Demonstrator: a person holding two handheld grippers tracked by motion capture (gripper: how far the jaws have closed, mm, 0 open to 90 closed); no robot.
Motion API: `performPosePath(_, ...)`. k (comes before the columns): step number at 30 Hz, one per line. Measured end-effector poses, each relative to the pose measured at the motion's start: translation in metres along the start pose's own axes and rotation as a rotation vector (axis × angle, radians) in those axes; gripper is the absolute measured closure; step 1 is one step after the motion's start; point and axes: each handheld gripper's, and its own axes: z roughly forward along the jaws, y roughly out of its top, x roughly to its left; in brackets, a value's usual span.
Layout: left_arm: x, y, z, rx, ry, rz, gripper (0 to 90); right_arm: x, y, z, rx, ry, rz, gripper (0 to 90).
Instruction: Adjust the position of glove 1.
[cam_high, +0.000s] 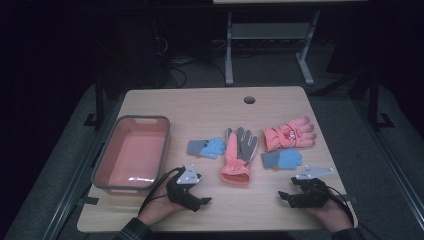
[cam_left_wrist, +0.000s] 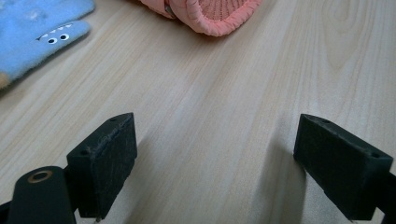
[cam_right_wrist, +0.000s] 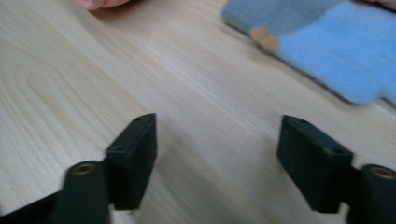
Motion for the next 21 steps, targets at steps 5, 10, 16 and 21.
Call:
performPosePath(5,-0.001,0.0,0.001,-0.004,0.0,-0.006,12.5,-0.001,0.006,-0.005,0.007,-0.02,0.008,53.5)
performPosePath(10,-0.001,0.0,0.001,-0.004,-0.001,-0.007,12.5,-0.004,0.01,-0.008,-0.008,0.004,0.031,67.6)
performPosePath(16,-0.001,0.0,0.001,-0.006,-0.001,-0.007,12.5,-0.012,0.021,-0.005,-0.016,0.018,0.044,89.9)
performPosePath(21,-0.001,0.0,0.001,-0.007,-0.002,-0.01,12.5,-0.014,0.029,0.002,-0.006,-0.01,0.053,90.0)
